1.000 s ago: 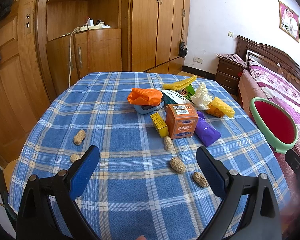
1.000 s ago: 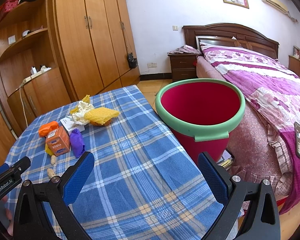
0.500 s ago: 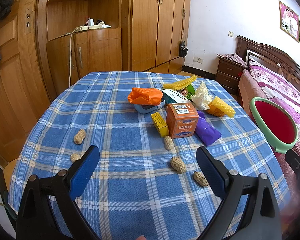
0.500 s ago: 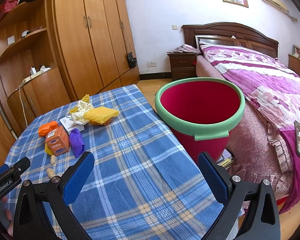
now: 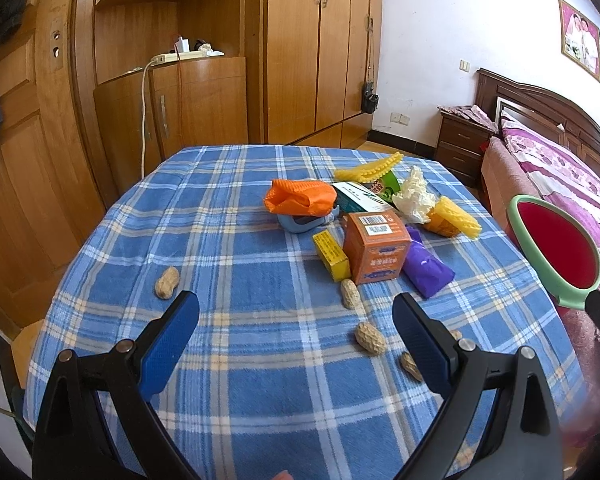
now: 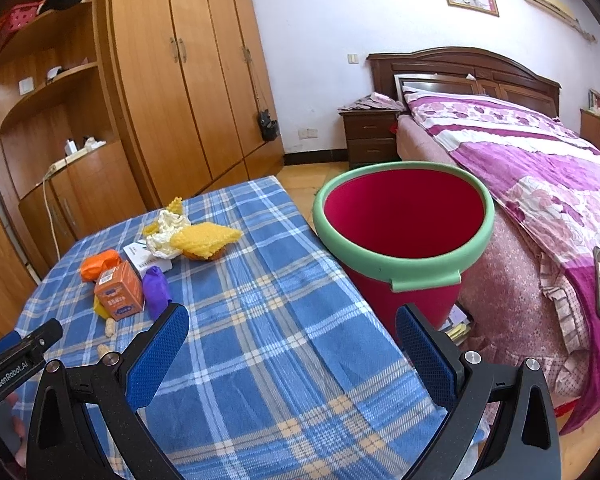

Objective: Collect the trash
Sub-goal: 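Grasp the orange mesh net with the left tool while the right tool grasps the yellow foam net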

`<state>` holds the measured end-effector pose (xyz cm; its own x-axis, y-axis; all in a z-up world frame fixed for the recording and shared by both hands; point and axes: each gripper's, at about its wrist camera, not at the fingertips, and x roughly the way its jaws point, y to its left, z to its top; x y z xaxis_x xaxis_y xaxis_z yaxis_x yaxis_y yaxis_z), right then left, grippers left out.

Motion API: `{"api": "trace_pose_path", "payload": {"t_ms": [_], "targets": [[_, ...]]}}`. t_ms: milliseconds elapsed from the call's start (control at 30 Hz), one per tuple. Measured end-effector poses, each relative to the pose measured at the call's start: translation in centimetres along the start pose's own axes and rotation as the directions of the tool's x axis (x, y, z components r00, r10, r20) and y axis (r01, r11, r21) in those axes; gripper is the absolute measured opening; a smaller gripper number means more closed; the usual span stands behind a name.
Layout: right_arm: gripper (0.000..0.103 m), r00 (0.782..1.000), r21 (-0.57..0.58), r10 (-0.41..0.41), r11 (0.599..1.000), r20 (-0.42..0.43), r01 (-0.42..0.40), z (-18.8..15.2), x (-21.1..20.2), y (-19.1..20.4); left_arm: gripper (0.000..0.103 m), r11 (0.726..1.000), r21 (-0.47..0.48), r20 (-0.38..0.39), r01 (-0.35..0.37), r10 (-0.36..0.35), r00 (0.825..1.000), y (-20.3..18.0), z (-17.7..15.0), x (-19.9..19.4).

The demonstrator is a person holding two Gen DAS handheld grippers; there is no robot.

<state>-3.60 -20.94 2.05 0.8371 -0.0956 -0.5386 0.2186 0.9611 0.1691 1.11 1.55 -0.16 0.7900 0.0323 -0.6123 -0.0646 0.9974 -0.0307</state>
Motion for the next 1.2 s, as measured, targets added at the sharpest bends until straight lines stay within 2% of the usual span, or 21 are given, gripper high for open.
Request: {"api": "trace_pose_path", "payload": {"t_ms": [333, 567, 933, 1033, 1200], "targets": [[0.103, 0.999, 0.021, 0.015, 1.000, -0.037, -0.014, 2.0, 2.0, -0.3, 0.097, 0.999, 0.022, -0.015, -0.026, 0.027, 1.000, 0.5, 2.5, 2.6], [0.103, 0.996, 0.021, 0.051, 0.999, -0.075, -0.049, 3.9, 4.1, 0.4, 0.097, 1.000, -0.003, -0.086, 0.024, -0.024, 0.996, 0.9, 5.2, 6.4], [0.103, 0.980, 0.001, 0.124, 0.992, -0.153, -0.125, 6.8, 9.1, 3.8, 0.096, 0.999, -0.018, -0.150, 0.028, -0.031, 0.988, 1.3, 8.3, 12.2], [0.103, 0.973, 0.002, 0.138, 0.990, -0.187, -0.140, 7.1, 10.9, 4.6, 0.089, 0.999, -0.023, -0.170, 0.039, -0.043, 0.984, 1.3, 8.6, 13.4], [0.103, 0.954, 0.017, 0.163, 0.986, -0.252, -0.164, 7.1, 14.2, 5.5, 0.081, 0.995, -0.043, -0.221, 0.095, -0.102, 0.970, 1.2, 8.9, 15.6]]}}
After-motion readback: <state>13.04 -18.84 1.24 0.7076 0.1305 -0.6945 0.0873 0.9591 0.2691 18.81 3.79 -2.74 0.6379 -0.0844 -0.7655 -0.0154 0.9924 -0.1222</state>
